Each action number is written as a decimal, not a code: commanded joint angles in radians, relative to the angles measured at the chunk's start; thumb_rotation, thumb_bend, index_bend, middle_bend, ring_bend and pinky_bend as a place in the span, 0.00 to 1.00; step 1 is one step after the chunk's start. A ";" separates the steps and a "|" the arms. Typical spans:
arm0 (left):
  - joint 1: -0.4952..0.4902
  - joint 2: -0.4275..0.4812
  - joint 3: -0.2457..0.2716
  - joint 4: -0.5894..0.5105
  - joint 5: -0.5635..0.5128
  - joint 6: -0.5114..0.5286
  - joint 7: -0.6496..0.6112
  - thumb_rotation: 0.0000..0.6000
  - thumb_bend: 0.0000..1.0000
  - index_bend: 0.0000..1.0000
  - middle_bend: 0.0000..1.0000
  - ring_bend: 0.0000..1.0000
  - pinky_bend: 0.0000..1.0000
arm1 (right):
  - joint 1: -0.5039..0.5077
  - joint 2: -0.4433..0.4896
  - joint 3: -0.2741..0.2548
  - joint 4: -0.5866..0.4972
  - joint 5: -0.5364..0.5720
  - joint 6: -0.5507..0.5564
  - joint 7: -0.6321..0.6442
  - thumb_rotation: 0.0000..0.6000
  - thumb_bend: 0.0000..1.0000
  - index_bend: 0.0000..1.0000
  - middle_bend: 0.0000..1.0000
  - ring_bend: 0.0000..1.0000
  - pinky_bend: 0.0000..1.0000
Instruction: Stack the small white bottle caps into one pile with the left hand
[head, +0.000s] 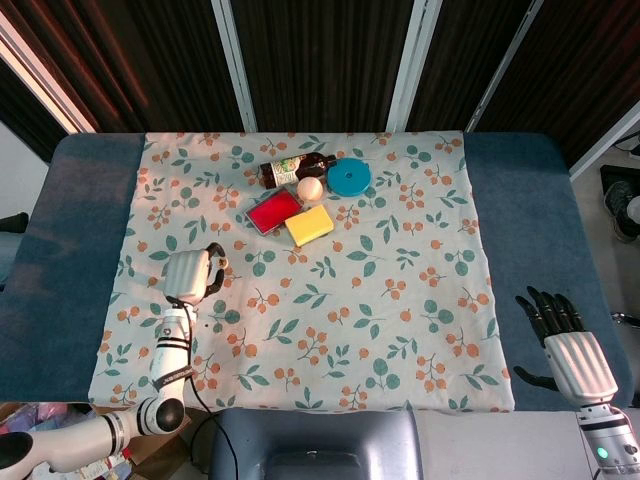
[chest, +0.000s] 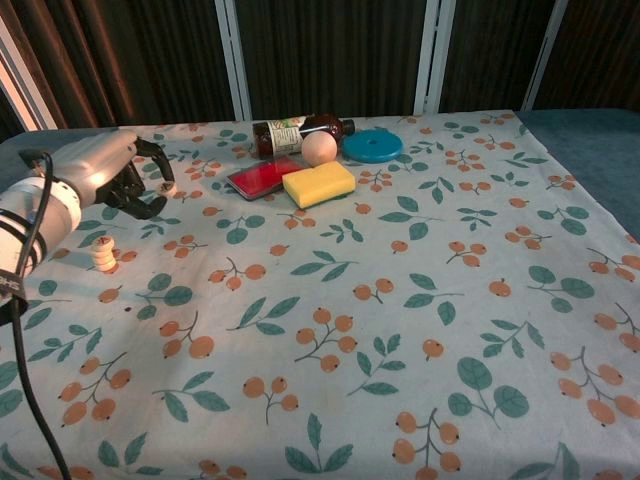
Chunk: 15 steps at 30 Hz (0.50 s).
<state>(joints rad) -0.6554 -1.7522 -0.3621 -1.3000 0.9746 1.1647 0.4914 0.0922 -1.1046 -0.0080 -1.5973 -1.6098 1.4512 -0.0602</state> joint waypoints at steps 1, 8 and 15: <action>0.043 0.064 0.015 -0.058 -0.024 0.016 0.008 1.00 0.45 0.50 1.00 1.00 1.00 | 0.000 0.000 0.000 0.000 -0.001 0.001 -0.001 1.00 0.05 0.00 0.00 0.00 0.00; 0.069 0.105 0.041 -0.055 -0.057 -0.006 -0.014 1.00 0.45 0.50 1.00 1.00 1.00 | -0.002 -0.003 -0.002 0.000 -0.005 0.004 -0.004 1.00 0.05 0.00 0.00 0.00 0.00; 0.074 0.103 0.065 -0.022 -0.061 -0.026 -0.036 1.00 0.45 0.50 1.00 1.00 1.00 | 0.000 -0.003 -0.001 0.001 -0.002 0.002 -0.003 1.00 0.05 0.00 0.00 0.00 0.00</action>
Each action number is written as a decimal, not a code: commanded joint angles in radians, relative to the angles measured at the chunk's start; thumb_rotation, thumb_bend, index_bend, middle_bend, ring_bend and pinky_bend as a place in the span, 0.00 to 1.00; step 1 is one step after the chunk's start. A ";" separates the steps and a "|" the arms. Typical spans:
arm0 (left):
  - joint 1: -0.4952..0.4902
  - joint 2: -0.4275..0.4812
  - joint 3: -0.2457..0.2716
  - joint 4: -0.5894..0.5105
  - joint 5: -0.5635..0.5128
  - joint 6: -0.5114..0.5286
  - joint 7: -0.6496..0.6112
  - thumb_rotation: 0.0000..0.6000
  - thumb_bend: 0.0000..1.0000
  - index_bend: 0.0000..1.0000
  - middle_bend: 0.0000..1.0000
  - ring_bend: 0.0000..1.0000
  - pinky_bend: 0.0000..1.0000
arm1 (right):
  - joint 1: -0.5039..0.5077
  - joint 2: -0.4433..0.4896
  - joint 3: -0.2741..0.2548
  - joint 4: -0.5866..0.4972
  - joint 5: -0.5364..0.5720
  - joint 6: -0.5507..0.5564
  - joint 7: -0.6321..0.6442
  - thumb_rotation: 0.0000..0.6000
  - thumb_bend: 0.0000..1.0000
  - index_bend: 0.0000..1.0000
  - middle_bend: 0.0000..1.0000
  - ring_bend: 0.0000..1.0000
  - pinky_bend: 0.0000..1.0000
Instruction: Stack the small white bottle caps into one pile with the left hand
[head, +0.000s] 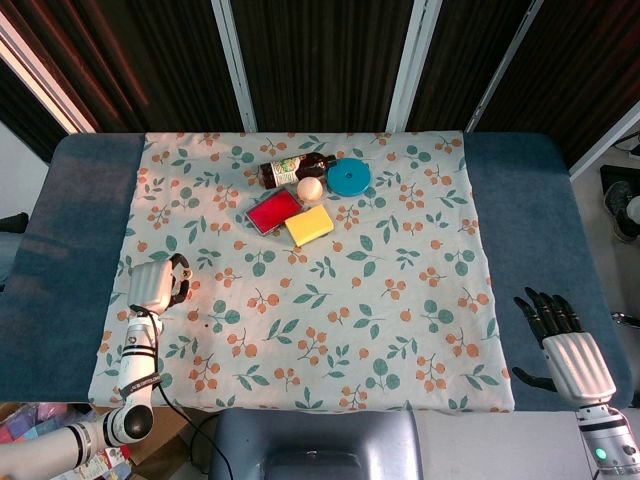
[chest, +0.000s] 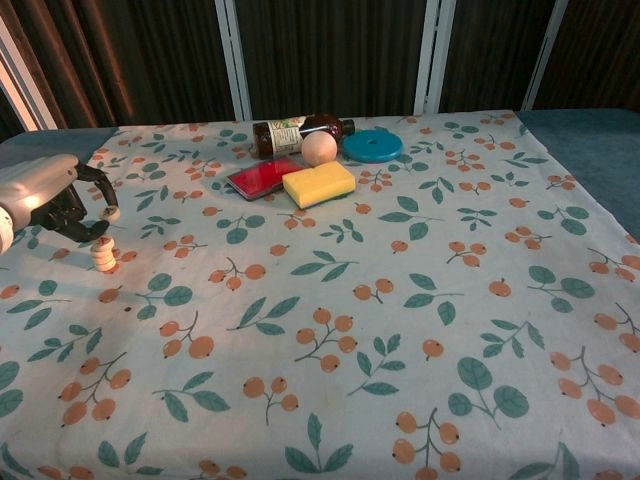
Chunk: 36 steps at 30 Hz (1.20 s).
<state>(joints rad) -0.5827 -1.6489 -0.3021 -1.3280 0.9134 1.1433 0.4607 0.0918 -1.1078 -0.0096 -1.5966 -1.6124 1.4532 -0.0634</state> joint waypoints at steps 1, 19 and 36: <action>0.001 -0.001 0.009 0.010 0.001 -0.008 -0.007 1.00 0.45 0.50 1.00 1.00 1.00 | 0.001 0.000 0.000 0.000 0.001 -0.001 0.000 1.00 0.05 0.00 0.00 0.00 0.00; 0.008 0.004 0.034 0.054 -0.010 -0.033 -0.034 1.00 0.45 0.50 1.00 1.00 1.00 | 0.001 -0.003 0.001 0.000 0.003 -0.002 -0.005 1.00 0.05 0.00 0.00 0.00 0.00; 0.014 0.005 0.043 0.073 -0.007 -0.042 -0.056 1.00 0.45 0.49 1.00 1.00 1.00 | 0.002 -0.004 0.002 -0.001 0.005 -0.002 -0.008 1.00 0.05 0.00 0.00 0.00 0.00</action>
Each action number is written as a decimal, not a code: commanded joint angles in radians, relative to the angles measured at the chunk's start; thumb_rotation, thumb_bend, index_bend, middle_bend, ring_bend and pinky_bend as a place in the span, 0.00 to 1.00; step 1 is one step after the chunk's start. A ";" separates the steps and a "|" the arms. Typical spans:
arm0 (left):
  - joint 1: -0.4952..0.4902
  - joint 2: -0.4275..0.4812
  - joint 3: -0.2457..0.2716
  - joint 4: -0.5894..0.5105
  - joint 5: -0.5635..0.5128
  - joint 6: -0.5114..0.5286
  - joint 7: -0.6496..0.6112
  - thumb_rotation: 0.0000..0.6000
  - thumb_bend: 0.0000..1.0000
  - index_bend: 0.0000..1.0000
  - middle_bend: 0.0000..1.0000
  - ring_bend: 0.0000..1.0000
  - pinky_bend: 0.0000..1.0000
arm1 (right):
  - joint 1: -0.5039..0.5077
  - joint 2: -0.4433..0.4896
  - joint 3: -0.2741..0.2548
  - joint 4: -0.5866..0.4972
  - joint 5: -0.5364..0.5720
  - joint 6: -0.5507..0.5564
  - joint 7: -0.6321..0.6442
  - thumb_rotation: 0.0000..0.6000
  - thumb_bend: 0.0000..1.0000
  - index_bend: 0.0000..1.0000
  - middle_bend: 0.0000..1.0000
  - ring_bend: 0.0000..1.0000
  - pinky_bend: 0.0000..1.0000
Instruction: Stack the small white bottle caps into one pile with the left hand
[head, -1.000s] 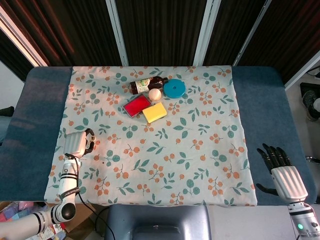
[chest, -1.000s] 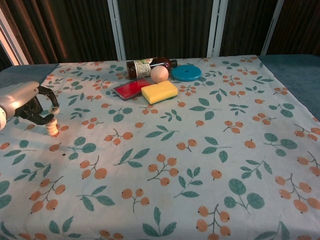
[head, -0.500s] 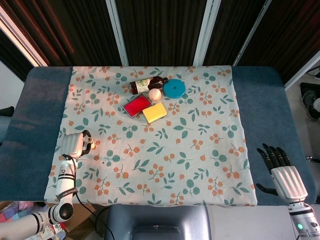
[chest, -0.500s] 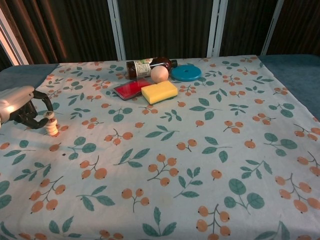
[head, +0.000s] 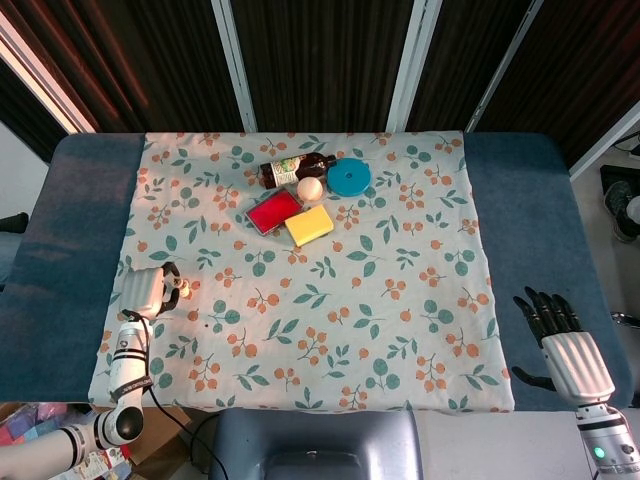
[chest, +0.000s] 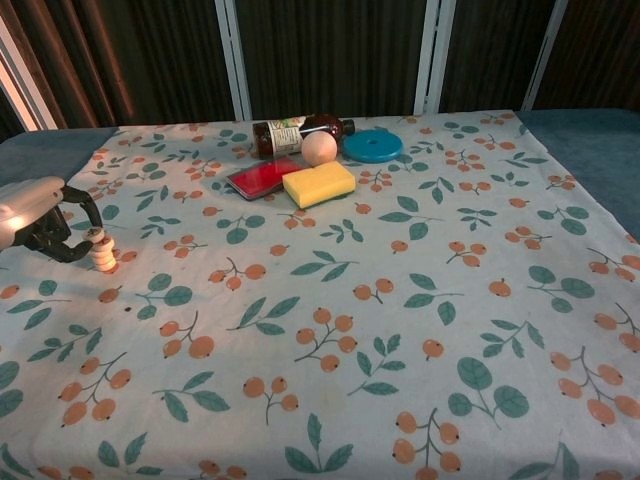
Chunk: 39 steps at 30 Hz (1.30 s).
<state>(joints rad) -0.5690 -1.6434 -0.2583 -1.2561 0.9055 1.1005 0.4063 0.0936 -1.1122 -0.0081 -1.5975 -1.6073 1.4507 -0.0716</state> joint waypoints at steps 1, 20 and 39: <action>0.000 -0.001 -0.001 0.001 0.001 0.001 -0.003 1.00 0.45 0.49 1.00 1.00 1.00 | 0.000 0.000 0.000 0.000 0.000 0.001 0.001 1.00 0.05 0.00 0.00 0.00 0.00; -0.002 0.003 0.005 -0.001 0.004 -0.009 -0.005 1.00 0.45 0.37 1.00 1.00 1.00 | -0.001 0.001 0.000 -0.001 0.001 0.001 0.001 1.00 0.05 0.00 0.00 0.00 0.00; 0.175 0.190 0.137 -0.218 0.393 0.267 -0.309 1.00 0.45 0.23 0.72 0.73 0.85 | -0.007 0.005 -0.001 0.001 0.000 0.010 0.008 1.00 0.05 0.00 0.00 0.00 0.00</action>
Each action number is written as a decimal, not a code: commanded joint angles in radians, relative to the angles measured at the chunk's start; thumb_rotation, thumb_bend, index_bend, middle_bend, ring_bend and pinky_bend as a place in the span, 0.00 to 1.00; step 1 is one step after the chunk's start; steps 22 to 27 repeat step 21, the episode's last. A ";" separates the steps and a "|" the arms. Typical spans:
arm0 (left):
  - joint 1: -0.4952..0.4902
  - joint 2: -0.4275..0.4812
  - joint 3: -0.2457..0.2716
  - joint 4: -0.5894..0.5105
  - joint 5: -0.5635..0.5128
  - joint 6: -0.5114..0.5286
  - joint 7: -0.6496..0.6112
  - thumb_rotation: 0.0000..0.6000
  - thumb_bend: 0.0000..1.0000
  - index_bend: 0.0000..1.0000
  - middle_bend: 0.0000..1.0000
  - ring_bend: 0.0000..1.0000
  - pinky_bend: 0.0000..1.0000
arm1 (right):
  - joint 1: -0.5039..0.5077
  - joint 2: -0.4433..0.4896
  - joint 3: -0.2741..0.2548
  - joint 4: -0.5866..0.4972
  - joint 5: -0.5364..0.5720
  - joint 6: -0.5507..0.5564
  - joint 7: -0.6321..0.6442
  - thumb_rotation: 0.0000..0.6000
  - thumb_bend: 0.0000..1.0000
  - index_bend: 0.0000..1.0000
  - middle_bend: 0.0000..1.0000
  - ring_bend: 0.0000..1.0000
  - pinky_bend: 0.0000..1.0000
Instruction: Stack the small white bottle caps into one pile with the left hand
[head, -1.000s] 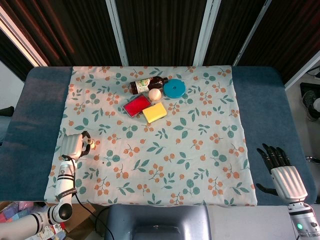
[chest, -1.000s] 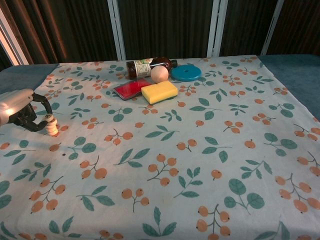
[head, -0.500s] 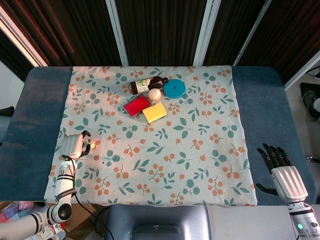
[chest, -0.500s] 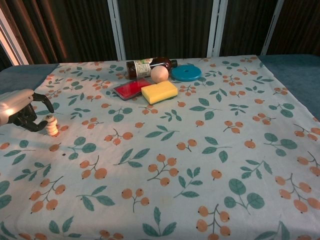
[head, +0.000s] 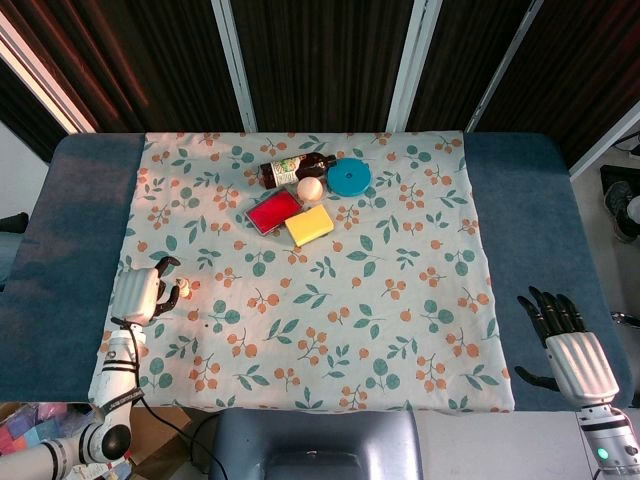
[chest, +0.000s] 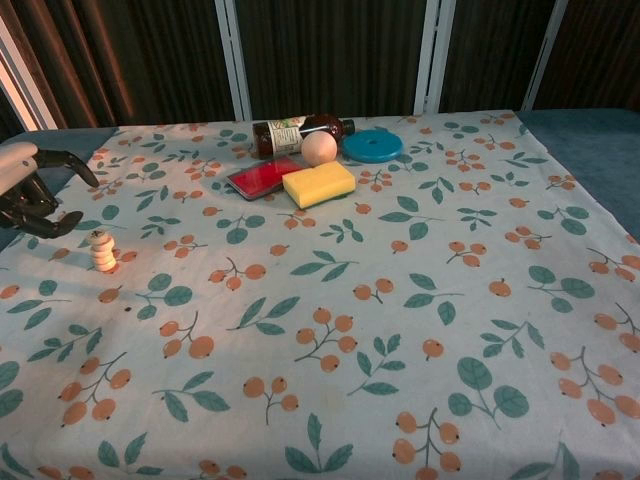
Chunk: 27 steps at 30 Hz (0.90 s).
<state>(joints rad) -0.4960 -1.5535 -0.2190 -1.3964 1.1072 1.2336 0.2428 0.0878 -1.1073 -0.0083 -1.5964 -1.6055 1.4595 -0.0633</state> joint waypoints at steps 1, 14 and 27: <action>0.122 0.125 0.126 -0.081 0.228 0.148 -0.177 1.00 0.45 0.17 0.49 0.49 0.66 | -0.002 0.000 -0.001 0.000 -0.003 0.003 -0.002 1.00 0.05 0.00 0.00 0.00 0.00; 0.244 0.291 0.330 -0.014 0.594 0.313 -0.474 1.00 0.43 0.01 0.00 0.00 0.00 | -0.006 -0.019 -0.025 -0.004 -0.045 0.007 -0.052 1.00 0.05 0.00 0.00 0.00 0.00; 0.241 0.304 0.319 -0.044 0.554 0.245 -0.418 1.00 0.43 0.01 0.00 0.00 0.00 | -0.011 -0.013 -0.023 0.001 -0.042 0.016 -0.033 1.00 0.05 0.00 0.00 0.00 0.00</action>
